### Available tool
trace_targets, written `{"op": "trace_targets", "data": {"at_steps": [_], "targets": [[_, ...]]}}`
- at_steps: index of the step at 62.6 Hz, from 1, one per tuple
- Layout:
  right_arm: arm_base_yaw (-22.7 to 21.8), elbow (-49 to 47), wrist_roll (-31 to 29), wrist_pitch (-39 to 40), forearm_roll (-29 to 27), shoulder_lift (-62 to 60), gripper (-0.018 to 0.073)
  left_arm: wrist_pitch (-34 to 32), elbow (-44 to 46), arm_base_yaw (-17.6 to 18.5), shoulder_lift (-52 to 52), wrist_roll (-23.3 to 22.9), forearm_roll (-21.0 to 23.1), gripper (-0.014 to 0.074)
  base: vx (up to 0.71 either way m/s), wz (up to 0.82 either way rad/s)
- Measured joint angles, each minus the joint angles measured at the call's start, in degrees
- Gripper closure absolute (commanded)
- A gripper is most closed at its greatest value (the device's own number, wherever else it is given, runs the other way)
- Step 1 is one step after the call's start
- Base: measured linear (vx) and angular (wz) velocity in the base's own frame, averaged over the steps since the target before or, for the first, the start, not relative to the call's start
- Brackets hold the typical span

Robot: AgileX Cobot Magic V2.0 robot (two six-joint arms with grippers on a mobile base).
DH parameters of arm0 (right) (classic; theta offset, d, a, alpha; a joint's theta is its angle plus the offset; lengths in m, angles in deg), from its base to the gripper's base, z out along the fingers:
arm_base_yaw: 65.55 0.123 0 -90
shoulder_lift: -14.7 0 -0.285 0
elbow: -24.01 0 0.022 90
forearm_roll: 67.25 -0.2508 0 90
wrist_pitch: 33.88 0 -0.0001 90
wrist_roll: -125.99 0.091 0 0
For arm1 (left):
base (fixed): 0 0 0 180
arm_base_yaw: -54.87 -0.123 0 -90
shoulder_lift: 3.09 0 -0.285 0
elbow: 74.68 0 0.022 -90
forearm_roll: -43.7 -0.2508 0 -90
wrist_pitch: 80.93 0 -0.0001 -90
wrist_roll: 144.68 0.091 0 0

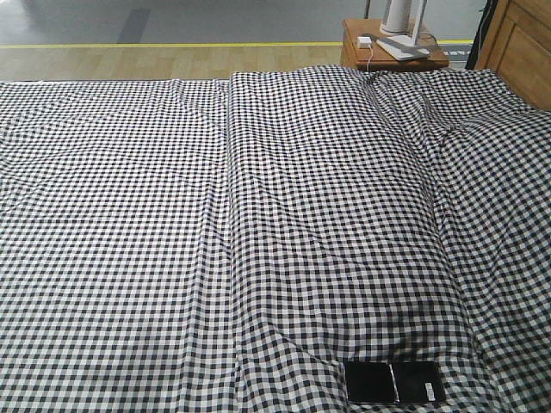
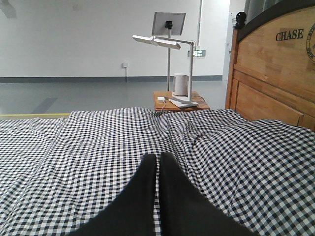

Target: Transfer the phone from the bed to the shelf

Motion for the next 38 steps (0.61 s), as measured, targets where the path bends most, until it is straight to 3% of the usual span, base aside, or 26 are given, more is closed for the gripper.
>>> {"op": "trace_targets", "data": {"at_steps": [38], "targets": [[0.00, 0.00, 0.00, 0.00, 0.00, 0.00, 0.0564, 0.00, 0.00, 0.00, 0.00, 0.00, 0.00, 0.0595, 0.00, 0.00]]}}
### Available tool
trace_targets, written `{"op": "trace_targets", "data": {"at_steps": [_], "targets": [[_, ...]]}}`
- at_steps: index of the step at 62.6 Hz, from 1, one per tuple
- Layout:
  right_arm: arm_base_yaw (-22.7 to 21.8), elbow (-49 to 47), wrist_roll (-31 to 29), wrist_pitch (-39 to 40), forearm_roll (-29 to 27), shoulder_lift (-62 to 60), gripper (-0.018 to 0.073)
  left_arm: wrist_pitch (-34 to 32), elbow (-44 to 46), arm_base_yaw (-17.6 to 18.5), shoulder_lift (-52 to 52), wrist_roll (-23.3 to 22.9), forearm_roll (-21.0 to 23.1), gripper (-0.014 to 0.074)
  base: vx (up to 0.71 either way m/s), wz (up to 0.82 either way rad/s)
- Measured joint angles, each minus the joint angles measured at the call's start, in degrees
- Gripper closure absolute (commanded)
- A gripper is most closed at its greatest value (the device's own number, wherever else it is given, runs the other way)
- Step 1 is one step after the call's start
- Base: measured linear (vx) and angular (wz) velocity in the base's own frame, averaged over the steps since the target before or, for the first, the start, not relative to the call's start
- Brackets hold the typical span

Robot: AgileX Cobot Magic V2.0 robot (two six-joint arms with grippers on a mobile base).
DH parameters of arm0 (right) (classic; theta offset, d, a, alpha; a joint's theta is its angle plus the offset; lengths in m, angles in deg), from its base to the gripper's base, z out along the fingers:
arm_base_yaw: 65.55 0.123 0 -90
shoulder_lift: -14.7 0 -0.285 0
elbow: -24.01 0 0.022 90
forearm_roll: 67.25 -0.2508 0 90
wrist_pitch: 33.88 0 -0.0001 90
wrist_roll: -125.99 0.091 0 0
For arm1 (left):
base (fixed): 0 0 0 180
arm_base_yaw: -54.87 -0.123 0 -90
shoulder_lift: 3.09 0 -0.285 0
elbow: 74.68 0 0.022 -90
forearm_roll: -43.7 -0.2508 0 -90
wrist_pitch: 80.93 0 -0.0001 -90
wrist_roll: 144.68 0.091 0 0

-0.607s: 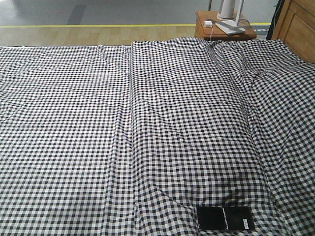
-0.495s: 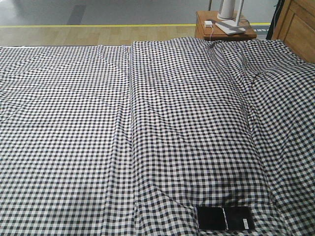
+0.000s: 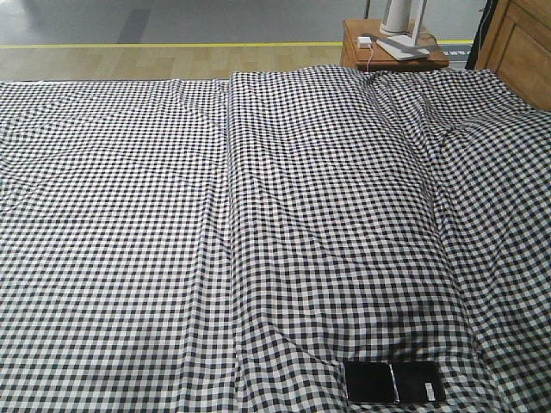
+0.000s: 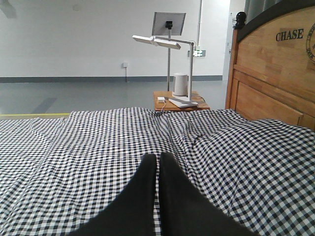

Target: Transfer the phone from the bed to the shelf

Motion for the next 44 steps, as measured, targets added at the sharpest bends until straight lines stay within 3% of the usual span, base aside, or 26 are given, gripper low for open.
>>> {"op": "trace_targets", "data": {"at_steps": [44], "targets": [[0.00, 0.00, 0.00, 0.00, 0.00, 0.00, 0.0564, 0.00, 0.00, 0.00, 0.00, 0.00, 0.00, 0.0595, 0.00, 0.00]]}}
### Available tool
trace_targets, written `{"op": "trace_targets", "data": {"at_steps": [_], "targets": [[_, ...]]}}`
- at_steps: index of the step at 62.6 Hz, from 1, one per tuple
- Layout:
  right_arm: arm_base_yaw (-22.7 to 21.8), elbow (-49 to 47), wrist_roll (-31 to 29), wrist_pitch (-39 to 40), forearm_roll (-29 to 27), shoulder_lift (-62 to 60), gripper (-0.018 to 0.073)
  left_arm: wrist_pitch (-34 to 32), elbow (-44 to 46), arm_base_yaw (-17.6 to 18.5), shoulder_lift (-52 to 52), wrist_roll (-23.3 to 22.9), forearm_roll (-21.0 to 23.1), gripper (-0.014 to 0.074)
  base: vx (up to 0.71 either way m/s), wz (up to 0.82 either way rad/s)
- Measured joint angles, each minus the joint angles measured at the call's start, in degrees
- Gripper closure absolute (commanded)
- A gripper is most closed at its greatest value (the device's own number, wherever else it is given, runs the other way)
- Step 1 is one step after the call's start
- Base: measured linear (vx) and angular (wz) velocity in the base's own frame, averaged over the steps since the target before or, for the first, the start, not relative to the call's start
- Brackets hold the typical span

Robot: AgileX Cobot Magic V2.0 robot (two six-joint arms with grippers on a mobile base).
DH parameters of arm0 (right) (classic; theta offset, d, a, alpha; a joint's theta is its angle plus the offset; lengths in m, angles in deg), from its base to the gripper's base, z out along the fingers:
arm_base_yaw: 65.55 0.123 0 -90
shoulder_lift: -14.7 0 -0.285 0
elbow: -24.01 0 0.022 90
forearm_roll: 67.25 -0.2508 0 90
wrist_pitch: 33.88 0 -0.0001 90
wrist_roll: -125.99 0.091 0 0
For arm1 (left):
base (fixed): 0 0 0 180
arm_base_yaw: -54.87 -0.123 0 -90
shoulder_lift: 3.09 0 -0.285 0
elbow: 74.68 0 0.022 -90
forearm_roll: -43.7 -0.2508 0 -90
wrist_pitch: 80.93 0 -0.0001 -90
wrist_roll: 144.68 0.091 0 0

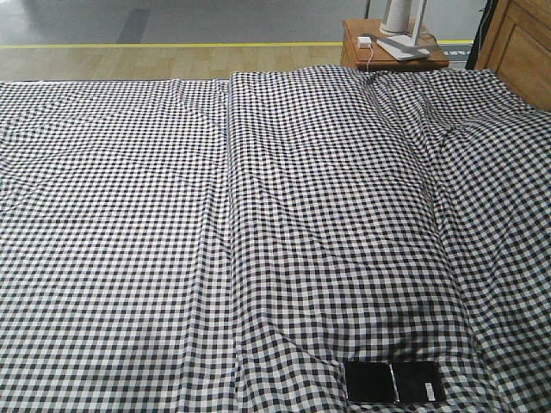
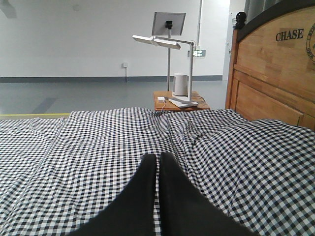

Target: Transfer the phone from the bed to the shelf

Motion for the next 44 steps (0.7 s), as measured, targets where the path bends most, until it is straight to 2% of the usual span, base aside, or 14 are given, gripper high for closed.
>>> {"op": "trace_targets", "data": {"at_steps": [13, 18, 31, 44], "targets": [[0.00, 0.00, 0.00, 2.48, 0.00, 0.00, 0.0564, 0.00, 0.00, 0.00, 0.00, 0.00, 0.00, 0.0595, 0.00, 0.00], [0.00, 0.00, 0.00, 7.28, 0.00, 0.00, 0.0564, 0.00, 0.00, 0.00, 0.00, 0.00, 0.00, 0.0595, 0.00, 0.00], [0.00, -0.41, 0.00, 26.42, -0.05, 0.00, 0.0564, 0.00, 0.00, 0.00, 0.00, 0.00, 0.00, 0.0595, 0.00, 0.00], [0.00, -12.66, -0.07, 27.68, -0.05, 0.12, 0.0564, 0.00, 0.00, 0.00, 0.00, 0.00, 0.00, 0.0595, 0.00, 0.00]]}}
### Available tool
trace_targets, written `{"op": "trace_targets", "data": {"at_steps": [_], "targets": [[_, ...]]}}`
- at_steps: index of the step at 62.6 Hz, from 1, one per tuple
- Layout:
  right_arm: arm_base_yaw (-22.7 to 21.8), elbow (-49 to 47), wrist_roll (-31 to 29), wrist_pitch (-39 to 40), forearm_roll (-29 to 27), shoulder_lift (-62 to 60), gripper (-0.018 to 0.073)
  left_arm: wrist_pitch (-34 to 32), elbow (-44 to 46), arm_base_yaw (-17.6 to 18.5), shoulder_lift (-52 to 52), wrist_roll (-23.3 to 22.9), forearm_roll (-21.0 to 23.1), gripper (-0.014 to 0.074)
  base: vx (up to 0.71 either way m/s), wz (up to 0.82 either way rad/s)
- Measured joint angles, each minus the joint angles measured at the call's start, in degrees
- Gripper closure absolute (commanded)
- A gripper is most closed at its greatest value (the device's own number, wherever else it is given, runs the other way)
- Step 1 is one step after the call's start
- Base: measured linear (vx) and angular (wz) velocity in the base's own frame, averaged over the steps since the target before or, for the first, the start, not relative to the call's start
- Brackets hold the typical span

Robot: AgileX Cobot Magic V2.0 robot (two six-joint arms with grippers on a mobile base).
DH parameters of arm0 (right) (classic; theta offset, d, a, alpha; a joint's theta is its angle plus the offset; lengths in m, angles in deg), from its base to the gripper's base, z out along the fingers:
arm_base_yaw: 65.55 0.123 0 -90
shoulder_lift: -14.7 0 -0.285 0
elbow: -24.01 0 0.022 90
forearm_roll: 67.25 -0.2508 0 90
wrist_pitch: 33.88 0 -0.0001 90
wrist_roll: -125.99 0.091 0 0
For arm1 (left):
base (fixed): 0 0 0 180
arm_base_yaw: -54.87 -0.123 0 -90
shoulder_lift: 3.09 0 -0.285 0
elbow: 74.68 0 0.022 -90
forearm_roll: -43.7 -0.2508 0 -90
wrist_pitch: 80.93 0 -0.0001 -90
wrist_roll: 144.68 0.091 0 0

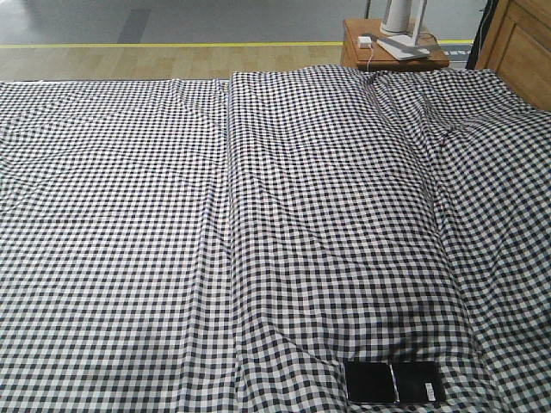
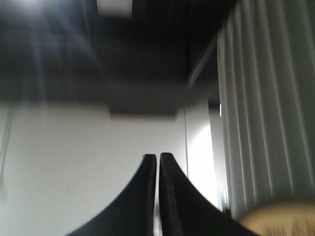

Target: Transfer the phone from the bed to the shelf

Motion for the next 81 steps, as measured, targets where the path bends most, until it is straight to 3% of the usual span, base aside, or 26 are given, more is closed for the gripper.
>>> {"op": "trace_targets", "data": {"at_steps": [9, 15, 26, 35, 40, 52, 64, 69, 81], "targets": [[0.00, -12.79, -0.15, -2.30, 0.00, 4.35, 0.0563, 0.00, 0.00, 0.00, 0.00, 0.00, 0.00, 0.0595, 0.00, 0.00], [0.00, -22.15, -0.15, -7.81, 0.00, 9.27, 0.0559, 0.00, 0.00, 0.00, 0.00, 0.00, 0.00, 0.0595, 0.00, 0.00], [0.00, -38.57, 0.06, -26.44, 0.00, 20.93, 0.0523, 0.00, 0.00, 0.00, 0.00, 0.00, 0.00, 0.0595, 0.00, 0.00], [0.00, -47.57, 0.06, -42.54, 0.00, 31.21, 0.0441, 0.00, 0.00, 0.00, 0.00, 0.00, 0.00, 0.0595, 0.00, 0.00], [0.00, -49.84, 0.06, -49.49, 0.00, 36.29, 0.0379, 0.00, 0.00, 0.00, 0.00, 0.00, 0.00, 0.0595, 0.00, 0.00], [0.00, -50.72, 0.06, -61.63, 0.00, 46.38, 0.0133, 0.00, 0.00, 0.00, 0.00, 0.00, 0.00, 0.0595, 0.00, 0.00], [0.00, -50.35, 0.06, -66.79, 0.00, 54.98, -0.0122, 0.00, 0.00, 0.00, 0.00, 0.00, 0.00, 0.0595, 0.00, 0.00], [0.00, -49.82, 0.06, -66.96, 0.00, 58.41, -0.0170, 0.00, 0.00, 0.00, 0.00, 0.00, 0.00, 0.0595, 0.00, 0.00], [0.00, -49.14, 0.06, -67.32, 0.00, 66.12, -0.0153, 0.00, 0.00, 0.00, 0.00, 0.00, 0.00, 0.0595, 0.00, 0.00]]}}
